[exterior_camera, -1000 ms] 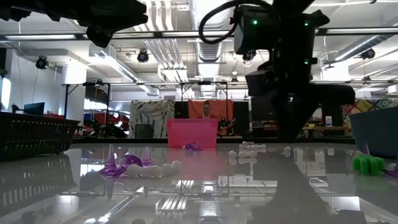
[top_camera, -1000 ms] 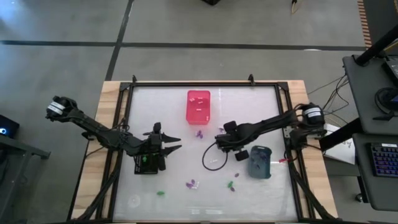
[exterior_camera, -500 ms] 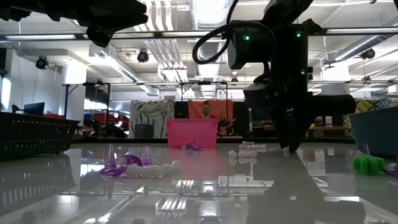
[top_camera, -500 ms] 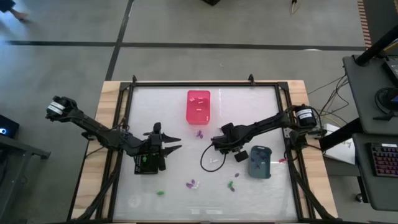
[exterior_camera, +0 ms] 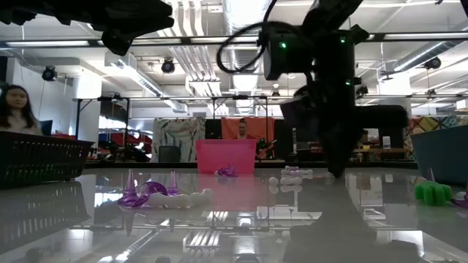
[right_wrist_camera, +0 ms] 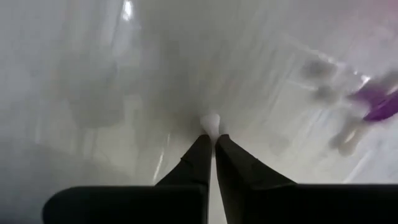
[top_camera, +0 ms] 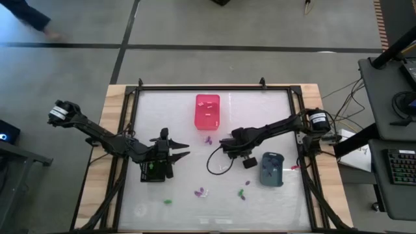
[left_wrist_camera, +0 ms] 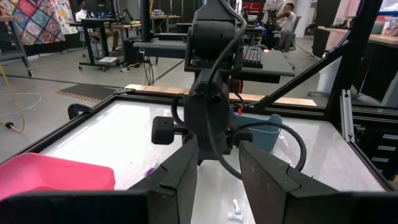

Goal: Sort Halloween decoration
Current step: Put the bone toy into the red bin

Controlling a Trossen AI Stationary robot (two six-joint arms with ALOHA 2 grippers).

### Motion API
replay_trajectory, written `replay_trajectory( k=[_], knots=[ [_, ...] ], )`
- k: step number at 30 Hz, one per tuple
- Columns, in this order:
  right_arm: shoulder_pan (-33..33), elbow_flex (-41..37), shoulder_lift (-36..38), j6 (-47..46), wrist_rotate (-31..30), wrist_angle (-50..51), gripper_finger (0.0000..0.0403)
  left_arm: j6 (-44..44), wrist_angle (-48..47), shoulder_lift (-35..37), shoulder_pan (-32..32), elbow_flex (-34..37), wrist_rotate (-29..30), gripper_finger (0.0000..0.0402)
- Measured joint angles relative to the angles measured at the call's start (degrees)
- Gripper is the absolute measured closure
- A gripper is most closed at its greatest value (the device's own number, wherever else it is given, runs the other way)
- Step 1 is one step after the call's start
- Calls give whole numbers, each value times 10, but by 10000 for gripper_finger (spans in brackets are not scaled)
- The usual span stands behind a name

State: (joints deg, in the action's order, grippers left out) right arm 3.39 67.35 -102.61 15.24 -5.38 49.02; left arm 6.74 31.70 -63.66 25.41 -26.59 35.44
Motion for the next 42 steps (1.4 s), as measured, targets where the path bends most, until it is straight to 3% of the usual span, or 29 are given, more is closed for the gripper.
replay_trajectory(
  k=[5,13,20,25,30,42],
  knots=[
    [-13,12,45,-11,19,-59,394,0,0,0,0,0,0,298],
    [-74,5,109,-11,46,-285,394,0,7,0,0,0,0,298],
    [-164,-3,89,-63,41,-493,394,-2,5,0,0,0,0,298],
    [-230,-4,41,-160,38,-596,394,-2,3,0,0,0,0,298],
    [-276,0,-1,-244,37,-607,394,-3,3,0,0,0,0,298],
    [-280,0,-13,-251,39,-609,347,-9,3,0,0,0,0,298]
  ],
)
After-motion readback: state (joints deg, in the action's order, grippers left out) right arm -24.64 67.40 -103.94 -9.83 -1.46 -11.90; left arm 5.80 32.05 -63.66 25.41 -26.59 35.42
